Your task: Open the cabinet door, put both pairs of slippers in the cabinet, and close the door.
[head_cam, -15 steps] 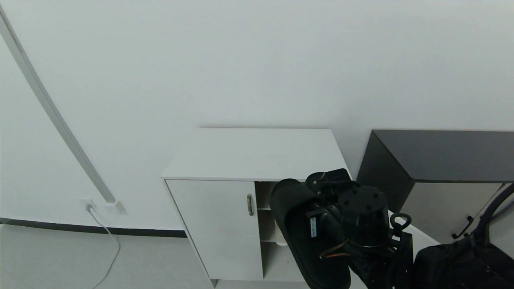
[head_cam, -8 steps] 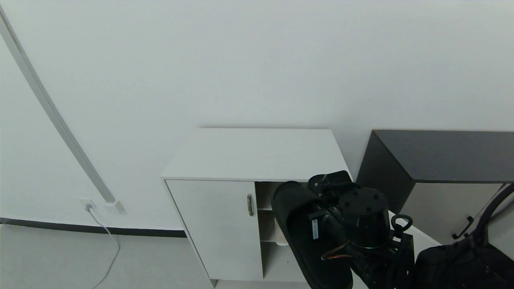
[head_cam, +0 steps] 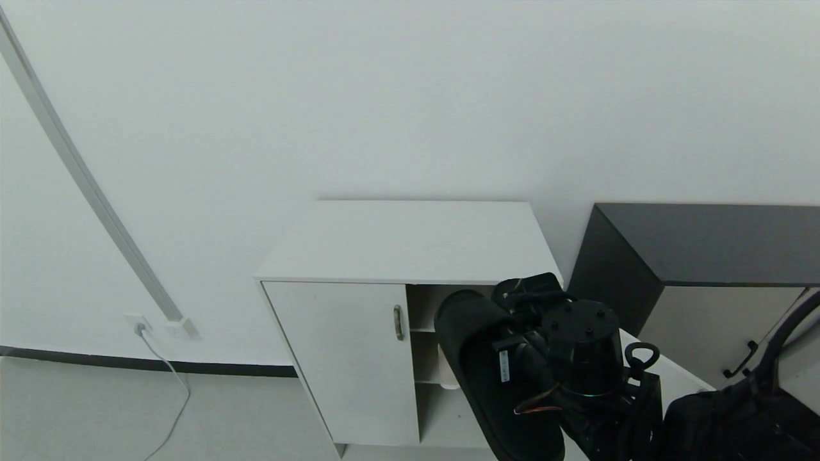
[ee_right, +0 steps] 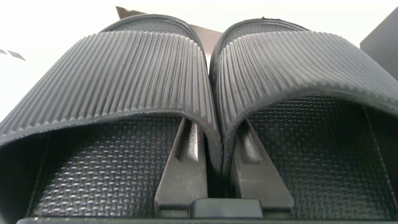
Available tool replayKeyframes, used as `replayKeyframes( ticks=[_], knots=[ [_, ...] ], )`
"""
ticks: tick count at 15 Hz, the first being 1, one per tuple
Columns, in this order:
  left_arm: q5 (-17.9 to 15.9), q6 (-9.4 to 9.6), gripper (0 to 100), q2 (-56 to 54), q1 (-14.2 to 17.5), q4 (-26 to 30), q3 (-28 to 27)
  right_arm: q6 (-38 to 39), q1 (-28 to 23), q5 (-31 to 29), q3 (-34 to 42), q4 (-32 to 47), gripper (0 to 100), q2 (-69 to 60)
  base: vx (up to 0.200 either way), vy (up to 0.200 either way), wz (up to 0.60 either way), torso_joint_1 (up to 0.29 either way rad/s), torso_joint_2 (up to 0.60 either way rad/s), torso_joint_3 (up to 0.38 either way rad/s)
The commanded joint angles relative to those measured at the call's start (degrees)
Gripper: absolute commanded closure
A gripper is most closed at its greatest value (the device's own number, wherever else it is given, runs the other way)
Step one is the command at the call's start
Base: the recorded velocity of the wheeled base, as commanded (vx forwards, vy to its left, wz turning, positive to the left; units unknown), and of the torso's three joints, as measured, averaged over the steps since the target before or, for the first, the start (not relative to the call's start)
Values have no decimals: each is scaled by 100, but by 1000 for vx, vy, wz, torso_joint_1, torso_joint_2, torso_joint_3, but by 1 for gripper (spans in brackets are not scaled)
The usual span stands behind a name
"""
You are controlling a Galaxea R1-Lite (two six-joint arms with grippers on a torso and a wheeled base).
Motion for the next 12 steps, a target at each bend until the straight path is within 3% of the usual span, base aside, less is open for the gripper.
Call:
replayKeyframes(
  ticks=[1, 12],
  knots=[
    [1, 2, 100, 9, 0, 0, 2, 2, 4, -1, 17, -2, 100, 16, 0, 0, 0, -149, 354, 193],
    [1, 2, 100, 0, 0, 0, 2, 2, 4, -1, 26, -2, 100, 34, 0, 0, 0, -191, 453, 254]
  ],
)
